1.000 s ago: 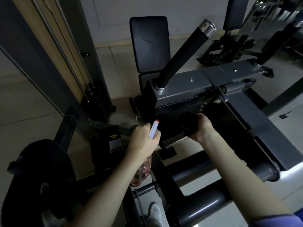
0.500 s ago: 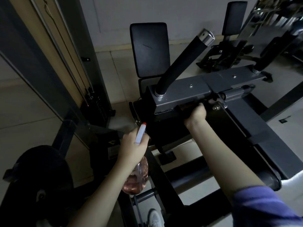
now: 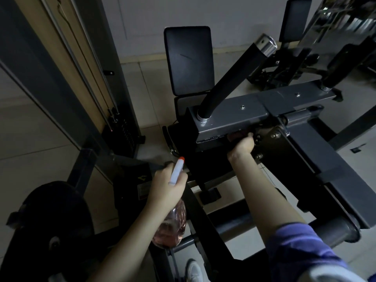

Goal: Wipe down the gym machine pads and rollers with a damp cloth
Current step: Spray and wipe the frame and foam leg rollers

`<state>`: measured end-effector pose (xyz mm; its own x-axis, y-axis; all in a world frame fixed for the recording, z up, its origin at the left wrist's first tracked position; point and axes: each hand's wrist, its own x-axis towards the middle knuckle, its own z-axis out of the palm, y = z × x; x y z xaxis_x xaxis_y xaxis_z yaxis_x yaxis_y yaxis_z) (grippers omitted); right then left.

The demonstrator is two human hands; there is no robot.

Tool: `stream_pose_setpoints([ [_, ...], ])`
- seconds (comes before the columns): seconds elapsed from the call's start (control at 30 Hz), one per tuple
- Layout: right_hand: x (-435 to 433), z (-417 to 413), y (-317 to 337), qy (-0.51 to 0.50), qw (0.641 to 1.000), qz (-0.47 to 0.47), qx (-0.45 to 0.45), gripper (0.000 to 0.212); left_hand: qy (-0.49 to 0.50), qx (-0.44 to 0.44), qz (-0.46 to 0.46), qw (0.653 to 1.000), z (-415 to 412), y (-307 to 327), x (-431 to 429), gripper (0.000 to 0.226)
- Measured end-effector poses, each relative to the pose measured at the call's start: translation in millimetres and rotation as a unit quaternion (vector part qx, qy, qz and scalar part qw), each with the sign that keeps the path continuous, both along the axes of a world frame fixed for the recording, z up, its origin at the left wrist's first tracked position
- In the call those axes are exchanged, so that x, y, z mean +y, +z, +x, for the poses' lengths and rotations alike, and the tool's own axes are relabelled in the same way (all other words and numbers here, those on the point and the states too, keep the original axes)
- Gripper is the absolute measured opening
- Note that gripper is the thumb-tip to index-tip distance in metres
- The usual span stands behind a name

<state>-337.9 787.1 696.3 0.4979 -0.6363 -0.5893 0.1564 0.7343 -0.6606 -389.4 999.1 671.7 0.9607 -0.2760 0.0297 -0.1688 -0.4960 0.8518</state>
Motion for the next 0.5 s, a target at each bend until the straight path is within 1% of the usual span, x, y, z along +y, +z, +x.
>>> stream_pose_setpoints([
  [0.13, -4.2, -8.2, -3.3, 0.01, 0.999, 0.036, -0.035, 0.035, -0.007, -0.004, 0.001, 1.0, -0.1, 0.4, -0.1, 0.025],
  [0.3, -6.9, -13.1, -8.7, 0.012, 0.998, 0.057, -0.024, 0.036, -0.018, -0.012, 0.006, 1.0, -0.7, 0.8, -0.7, 0.027],
  [0.4, 2.4, -9.3, -4.7, 0.004, 0.999, 0.053, -0.011, 0.038, -0.021, -0.013, 0.012, 1.0, -1.0, 0.4, -1.0, 0.03],
  [0.43, 9.8, -7.0, -3.5, 0.014, 0.998, 0.055, -0.009, 0.038, -0.022, -0.012, 0.013, 1.0, -0.8, 0.3, -1.5, 0.031],
  [0.5, 26.4, -0.8, -6.4, 0.047, 0.998, 0.022, 0.017, 0.033, -0.027, -0.009, 0.011, 1.0, -0.7, -0.3, -3.5, 0.033],
])
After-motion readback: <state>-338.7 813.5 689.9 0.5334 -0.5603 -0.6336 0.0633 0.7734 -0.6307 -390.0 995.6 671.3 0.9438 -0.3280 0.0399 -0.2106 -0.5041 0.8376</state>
